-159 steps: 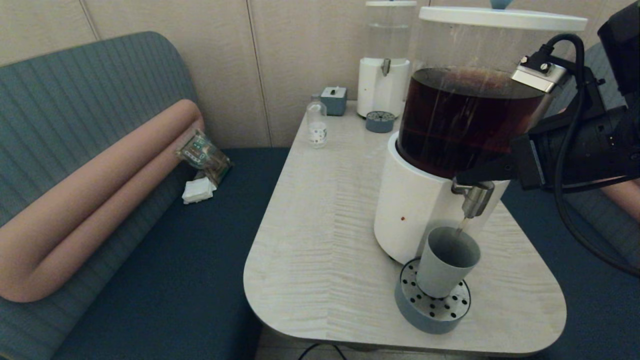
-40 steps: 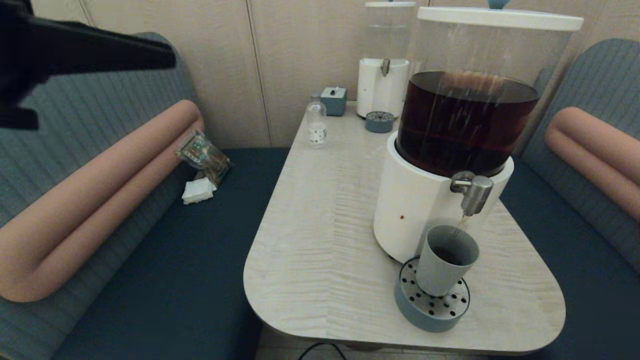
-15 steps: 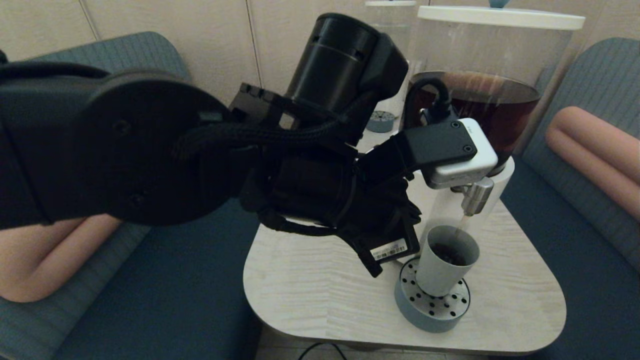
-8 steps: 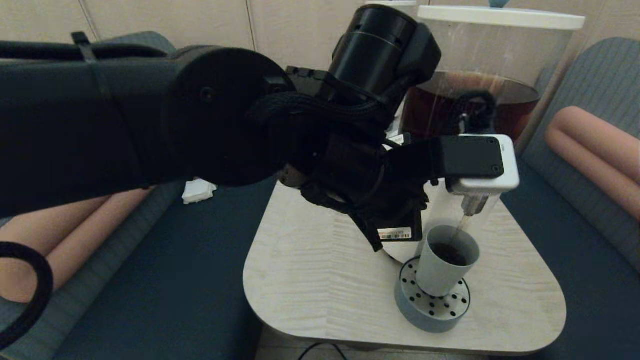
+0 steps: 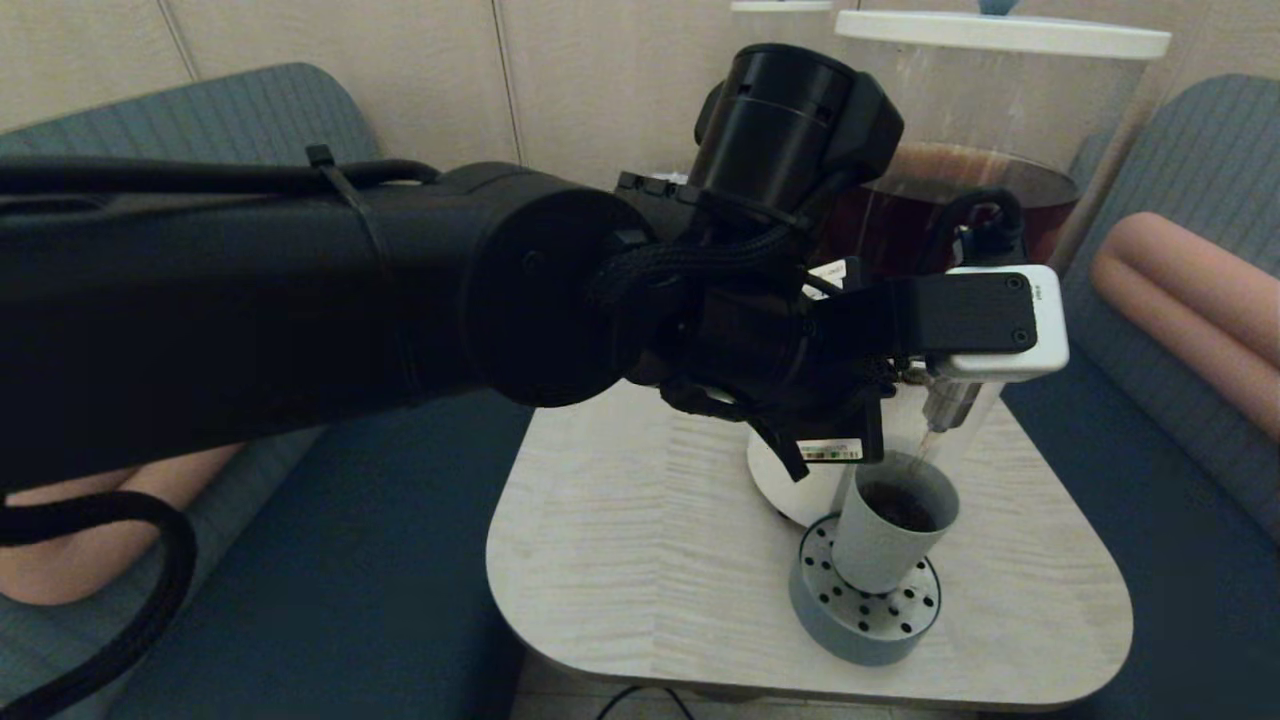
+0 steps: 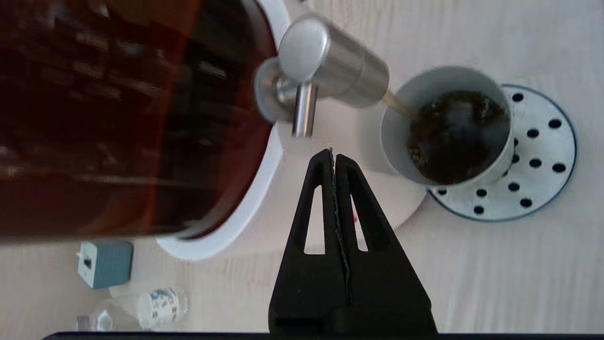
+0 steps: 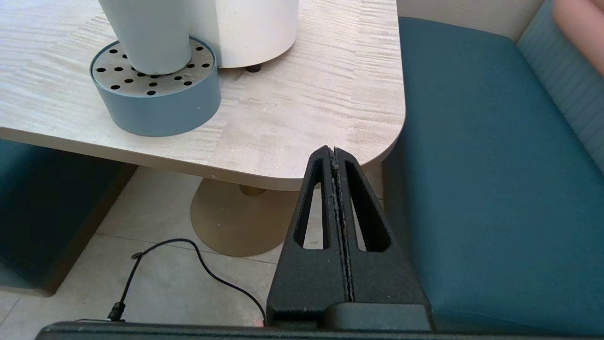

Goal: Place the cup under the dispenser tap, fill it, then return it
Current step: Turn off the faucet

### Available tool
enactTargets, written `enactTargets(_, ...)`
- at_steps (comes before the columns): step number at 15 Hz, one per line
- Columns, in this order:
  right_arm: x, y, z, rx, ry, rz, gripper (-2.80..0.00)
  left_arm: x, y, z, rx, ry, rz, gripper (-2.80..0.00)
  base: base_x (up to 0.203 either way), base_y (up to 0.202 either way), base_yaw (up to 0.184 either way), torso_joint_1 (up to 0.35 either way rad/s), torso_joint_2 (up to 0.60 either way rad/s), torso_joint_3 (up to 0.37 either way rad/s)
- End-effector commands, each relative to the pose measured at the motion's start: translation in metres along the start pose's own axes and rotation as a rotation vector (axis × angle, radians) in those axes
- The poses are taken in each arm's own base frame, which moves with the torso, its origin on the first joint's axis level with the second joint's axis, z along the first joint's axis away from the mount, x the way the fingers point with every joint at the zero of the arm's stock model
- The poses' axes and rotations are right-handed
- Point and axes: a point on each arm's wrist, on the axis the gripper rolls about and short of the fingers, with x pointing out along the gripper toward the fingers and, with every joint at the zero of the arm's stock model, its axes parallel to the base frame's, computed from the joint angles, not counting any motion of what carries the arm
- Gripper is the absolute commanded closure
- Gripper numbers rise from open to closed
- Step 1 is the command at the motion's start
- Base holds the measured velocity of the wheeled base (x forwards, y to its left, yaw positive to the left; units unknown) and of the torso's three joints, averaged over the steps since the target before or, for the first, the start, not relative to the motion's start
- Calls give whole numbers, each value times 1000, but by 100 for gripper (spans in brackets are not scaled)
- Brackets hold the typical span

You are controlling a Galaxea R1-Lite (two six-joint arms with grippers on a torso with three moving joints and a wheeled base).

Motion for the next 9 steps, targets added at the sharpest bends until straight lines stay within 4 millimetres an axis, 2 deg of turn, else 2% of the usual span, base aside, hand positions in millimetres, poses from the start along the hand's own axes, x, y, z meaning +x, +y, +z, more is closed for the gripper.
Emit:
enactTargets(1, 0, 0, 0, -1, -1, 1, 0, 4, -2, -1, 4, -1, -6, 0, 0, 0, 0, 0, 0, 0)
enactTargets(9, 0, 0, 0, -1, 0, 1, 0, 11, 2, 1, 16, -40, 50, 0, 0, 0, 0, 0, 0, 0)
